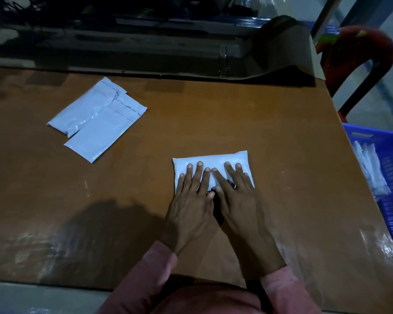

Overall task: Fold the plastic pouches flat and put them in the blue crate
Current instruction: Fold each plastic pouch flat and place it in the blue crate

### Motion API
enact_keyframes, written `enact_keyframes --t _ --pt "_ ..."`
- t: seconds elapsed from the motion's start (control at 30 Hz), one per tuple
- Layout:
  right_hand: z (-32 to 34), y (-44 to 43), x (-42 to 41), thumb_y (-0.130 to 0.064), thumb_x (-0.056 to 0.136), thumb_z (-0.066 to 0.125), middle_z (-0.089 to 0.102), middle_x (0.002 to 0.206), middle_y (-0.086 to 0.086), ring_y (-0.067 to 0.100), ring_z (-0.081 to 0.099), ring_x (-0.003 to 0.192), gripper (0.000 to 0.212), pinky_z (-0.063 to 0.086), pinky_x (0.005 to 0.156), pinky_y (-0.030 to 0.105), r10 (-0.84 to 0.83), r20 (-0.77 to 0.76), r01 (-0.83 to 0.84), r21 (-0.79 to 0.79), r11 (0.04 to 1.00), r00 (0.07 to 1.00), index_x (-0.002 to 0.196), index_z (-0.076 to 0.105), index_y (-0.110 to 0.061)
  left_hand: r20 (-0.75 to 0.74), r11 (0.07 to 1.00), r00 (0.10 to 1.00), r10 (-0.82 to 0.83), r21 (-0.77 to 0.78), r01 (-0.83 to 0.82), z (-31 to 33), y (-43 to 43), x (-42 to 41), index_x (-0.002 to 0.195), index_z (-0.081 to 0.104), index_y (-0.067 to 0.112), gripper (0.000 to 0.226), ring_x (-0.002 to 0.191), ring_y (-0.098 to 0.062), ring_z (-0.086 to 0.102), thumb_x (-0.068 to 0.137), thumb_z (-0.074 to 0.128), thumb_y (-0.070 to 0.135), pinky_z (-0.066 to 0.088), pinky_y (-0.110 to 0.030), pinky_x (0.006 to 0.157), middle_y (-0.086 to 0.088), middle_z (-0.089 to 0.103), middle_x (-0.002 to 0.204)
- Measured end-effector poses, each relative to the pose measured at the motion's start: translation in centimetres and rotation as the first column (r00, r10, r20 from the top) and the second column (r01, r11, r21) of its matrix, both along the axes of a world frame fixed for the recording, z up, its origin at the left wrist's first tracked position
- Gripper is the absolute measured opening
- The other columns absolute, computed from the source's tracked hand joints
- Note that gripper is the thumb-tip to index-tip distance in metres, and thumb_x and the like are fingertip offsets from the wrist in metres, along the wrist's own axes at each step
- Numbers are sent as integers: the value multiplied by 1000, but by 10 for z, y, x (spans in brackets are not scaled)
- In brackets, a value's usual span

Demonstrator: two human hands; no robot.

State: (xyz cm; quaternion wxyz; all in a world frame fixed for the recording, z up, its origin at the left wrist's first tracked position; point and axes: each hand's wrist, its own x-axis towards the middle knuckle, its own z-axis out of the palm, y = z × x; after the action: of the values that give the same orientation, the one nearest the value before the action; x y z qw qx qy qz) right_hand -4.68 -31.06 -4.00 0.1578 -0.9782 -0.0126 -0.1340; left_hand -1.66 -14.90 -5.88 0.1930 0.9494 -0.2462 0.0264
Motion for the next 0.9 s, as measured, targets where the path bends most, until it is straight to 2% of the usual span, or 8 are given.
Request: enact_keyframes --t 0.17,0.53,0.67,0.8,0.87,0.9 --pt "-8 7 -3 -31 107 42 29 164 3 23 13 156 45 22 124 43 -30 -2 30 15 999 1000 151 46 -25 9 1000 1000 19 18 -19 -5 -2 -2 164 16 13 59 159 -28 -6 108 20 33 15 -54 127 -7 3 173" --pt "-14 6 2 -26 104 46 33 163 1 22 13 156 43 27 122 46 -46 -30 51 192 980 998 147 52 -28 60 999 997 39 26 -41 -15 -3 -2 163 22 15 57 159 -29 2 111 21 37 17 -54 127 -5 11 172" --pt "-19 6 5 -24 103 48 31 164 1 24 11 156 45 23 123 45 -37 -36 43 198 979 999 148 51 -28 63 999 997 43 5 -44 -13 -4 -2 163 23 14 57 159 -30 2 110 27 35 19 -56 125 -6 12 172" --pt "-11 4 5 -27 102 47 34 162 3 27 16 155 45 34 118 49 -28 -60 38 171 985 998 147 52 -28 42 1000 999 30 -9 -29 -12 -1 0 164 20 18 57 160 -25 -2 111 26 38 12 -50 129 -1 8 172" --pt "-3 1 8 -28 100 49 41 158 7 31 26 152 44 41 111 49 -18 -71 27 123 992 997 143 57 -26 6 999 999 35 -32 -35 -10 2 3 163 22 22 58 160 -21 -2 109 21 42 9 -43 129 2 10 172" --pt "2 -1 10 -28 99 50 47 154 9 34 33 149 43 44 107 47 -14 -63 19 81 996 998 140 60 -25 -7 998 999 43 -54 -43 -9 4 5 162 28 21 58 159 -22 3 107 22 41 13 -42 129 0 17 171"
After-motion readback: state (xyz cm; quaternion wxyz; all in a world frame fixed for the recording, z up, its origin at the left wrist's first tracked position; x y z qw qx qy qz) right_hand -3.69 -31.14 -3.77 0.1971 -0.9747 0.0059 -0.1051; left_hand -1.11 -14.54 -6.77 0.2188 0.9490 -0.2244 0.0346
